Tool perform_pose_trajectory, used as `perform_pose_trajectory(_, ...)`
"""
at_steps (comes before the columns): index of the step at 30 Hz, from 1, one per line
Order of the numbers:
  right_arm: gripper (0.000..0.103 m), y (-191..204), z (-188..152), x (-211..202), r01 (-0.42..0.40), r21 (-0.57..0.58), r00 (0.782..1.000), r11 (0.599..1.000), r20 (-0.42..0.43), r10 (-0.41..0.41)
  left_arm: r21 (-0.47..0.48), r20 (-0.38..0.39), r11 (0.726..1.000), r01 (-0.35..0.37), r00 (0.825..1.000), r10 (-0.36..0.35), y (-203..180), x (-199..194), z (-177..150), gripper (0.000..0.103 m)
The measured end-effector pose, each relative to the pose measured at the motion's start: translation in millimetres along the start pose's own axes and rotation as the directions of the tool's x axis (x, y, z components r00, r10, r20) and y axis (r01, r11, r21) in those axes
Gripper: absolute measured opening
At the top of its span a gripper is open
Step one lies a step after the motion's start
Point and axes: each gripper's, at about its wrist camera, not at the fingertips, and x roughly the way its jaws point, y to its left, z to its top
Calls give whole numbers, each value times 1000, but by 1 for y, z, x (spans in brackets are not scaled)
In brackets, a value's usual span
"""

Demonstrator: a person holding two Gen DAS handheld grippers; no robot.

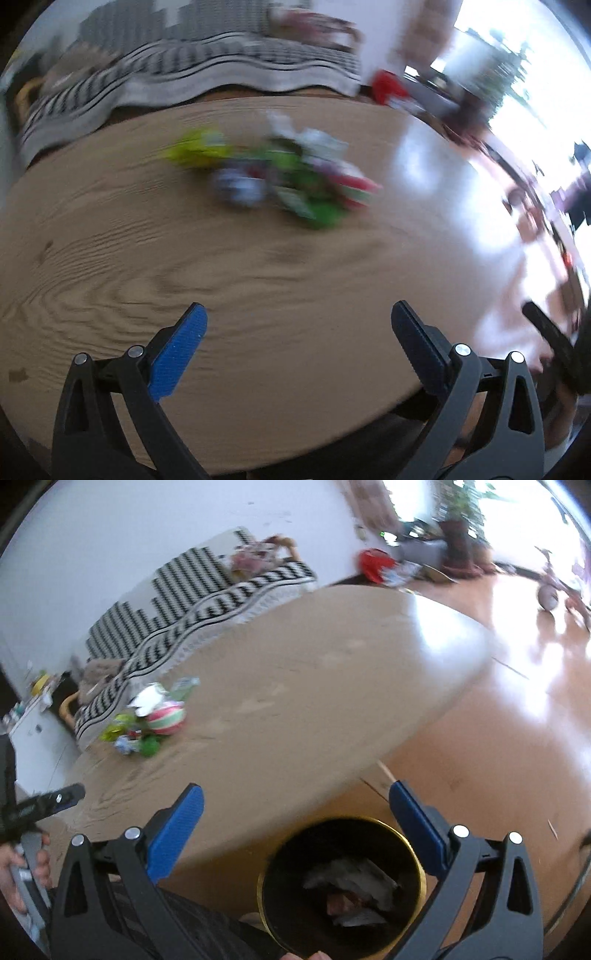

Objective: Collect trash
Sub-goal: 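Grasp the crumpled grey paper with the left gripper while the right grasps the plush toy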

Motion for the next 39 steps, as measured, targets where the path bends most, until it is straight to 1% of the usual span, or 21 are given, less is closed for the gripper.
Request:
perform_pose_trajectory(3, 97, 27, 7, 17, -24, -50, 1000, 998, -15, 24, -44, 3, 999, -33, 999, 33, 31, 4, 12, 97)
perform_pose_trajectory(7, 97, 58, 13, 45, -27, -118, 998, 993, -59, 20, -69, -9, 997, -42, 999, 42, 50, 16, 19, 97)
perform_pose_trajectory(9, 97, 72, 20, 62, -18, -146, 997, 989, -75, 7, -57, -18, 997, -52, 999, 51, 51, 30, 27, 97)
perform_pose_trajectory(12, 97, 91, 33, 81, -25, -181, 997, 983, -81, 10, -42, -19, 998, -51, 999, 50, 49, 44, 38, 97)
perform_pose_trajectory(14, 97, 107, 44, 95, -35, -211, 997, 977, -81, 18, -38, -28, 999, -39, 999, 38, 50, 58, 49, 97)
perform_pose_trajectory(17, 97, 127, 58, 119, -60, -250, 994, 966, -103, 35, -29, -39, 998, -47, 998, 46, 52, 78, 62, 97)
perform_pose_trajectory(20, 97, 148, 72, 147, -74, -285, 991, 956, -129, 38, -11, -28, 999, -47, 999, 46, 51, 95, 75, 96)
perform_pose_trajectory(22, 97, 159, 79, 163, -87, -298, 988, 951, -145, 45, -10, -24, 999, -34, 999, 34, 52, 102, 82, 89)
perform_pose_trajectory(25, 97, 177, 88, 186, -113, -318, 984, 941, -165, 63, -22, -19, 1000, -15, 1000, 14, 56, 112, 91, 85)
perform_pose_trajectory(27, 97, 189, 89, 200, -111, -353, 984, 929, -172, 53, -13, -10, 1000, -15, 1000, 15, 55, 116, 93, 83)
perform_pose_trajectory(29, 97, 194, 88, 212, -98, -381, 984, 920, -174, 34, 10, -3, 1000, -26, 1000, 26, 53, 118, 96, 77)
perform_pose_trajectory(30, 97, 195, 87, 218, -98, -381, 983, 919, -181, 29, 21, 3, 999, -31, 1000, 31, 53, 119, 98, 72)
perform_pose_trajectory(31, 94, 193, 86, 223, -105, -370, 981, 923, -191, 36, 28, 7, 999, -35, 999, 35, 52, 119, 98, 59)
perform_pose_trajectory(33, 74, 189, 83, 230, -152, -325, 972, 933, -221, 82, 54, 13, 998, -24, 1000, 23, 50, 119, 97, 34)
perform_pose_trajectory(34, 66, 189, 84, 229, -162, -320, 972, 933, -214, 95, 59, 13, 998, -22, 1000, 21, 50, 119, 97, 33)
perform_pose_trajectory(35, 58, 192, 83, 227, -200, -323, 968, 925, -212, 135, 55, 15, 998, -14, 1000, 13, 50, 118, 96, 32)
perform_pose_trajectory(37, 55, 198, 79, 226, -191, -345, 969, 919, -213, 122, 42, 11, 999, 3, 1000, -3, 51, 116, 94, 31)
perform_pose_trajectory(39, 51, 201, 77, 222, -188, -364, 972, 912, -202, 120, 33, 24, 999, 16, 1000, -16, 51, 109, 93, 31)
